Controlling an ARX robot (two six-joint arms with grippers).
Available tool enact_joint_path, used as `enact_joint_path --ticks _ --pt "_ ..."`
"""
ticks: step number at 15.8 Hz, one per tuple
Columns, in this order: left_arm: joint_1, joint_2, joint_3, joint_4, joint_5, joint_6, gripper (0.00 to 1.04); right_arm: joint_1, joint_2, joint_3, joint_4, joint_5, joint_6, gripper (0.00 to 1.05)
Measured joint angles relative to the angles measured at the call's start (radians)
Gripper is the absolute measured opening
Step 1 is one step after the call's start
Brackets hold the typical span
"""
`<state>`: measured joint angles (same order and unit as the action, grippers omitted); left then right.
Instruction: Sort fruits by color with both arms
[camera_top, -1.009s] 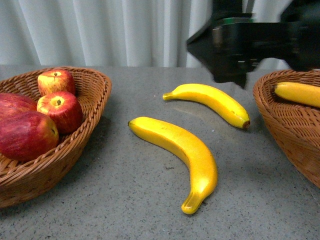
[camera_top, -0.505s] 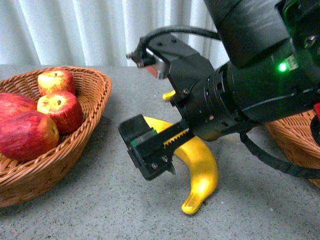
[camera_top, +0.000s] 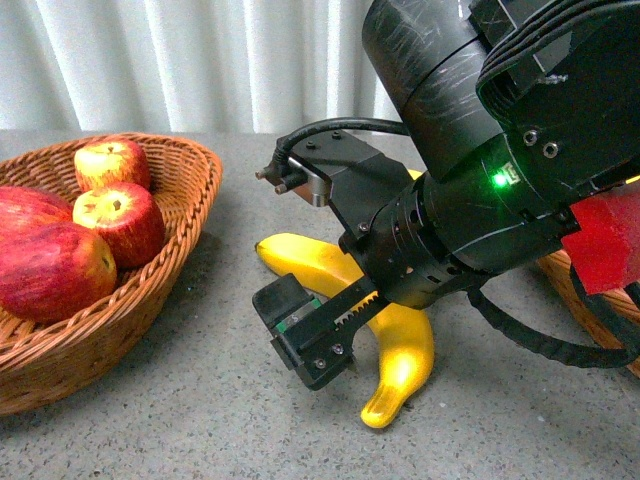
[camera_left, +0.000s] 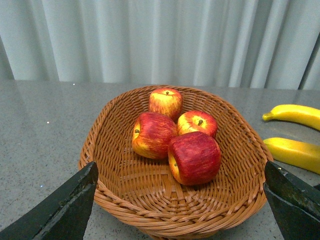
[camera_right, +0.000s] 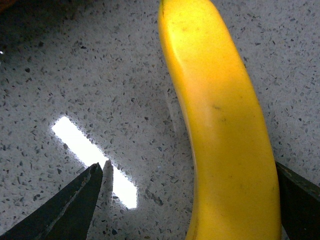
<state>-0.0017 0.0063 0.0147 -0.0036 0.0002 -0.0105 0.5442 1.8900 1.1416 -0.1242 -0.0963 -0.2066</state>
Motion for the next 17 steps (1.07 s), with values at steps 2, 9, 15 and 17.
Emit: enact_joint_path --ticks 2,9,15,17 --pt "0.000 0.000 0.000 0.000 0.000 0.000 0.98 0.000 0.009 -0.002 0.004 0.015 -0.018 0.88" --pt "0.000 0.000 0.000 0.000 0.000 0.000 0.98 -0.029 -0.003 -0.027 0.083 -0.048 -0.019 0.35" --pt "0.000 0.000 0.000 0.000 0.000 0.000 0.98 -0.400 -0.223 -0.027 0.129 -0.223 0.044 0.35" --pt "0.000 0.000 0.000 0.000 -0.001 0.000 0.98 -0.556 -0.222 -0.065 0.129 -0.226 -0.022 0.35"
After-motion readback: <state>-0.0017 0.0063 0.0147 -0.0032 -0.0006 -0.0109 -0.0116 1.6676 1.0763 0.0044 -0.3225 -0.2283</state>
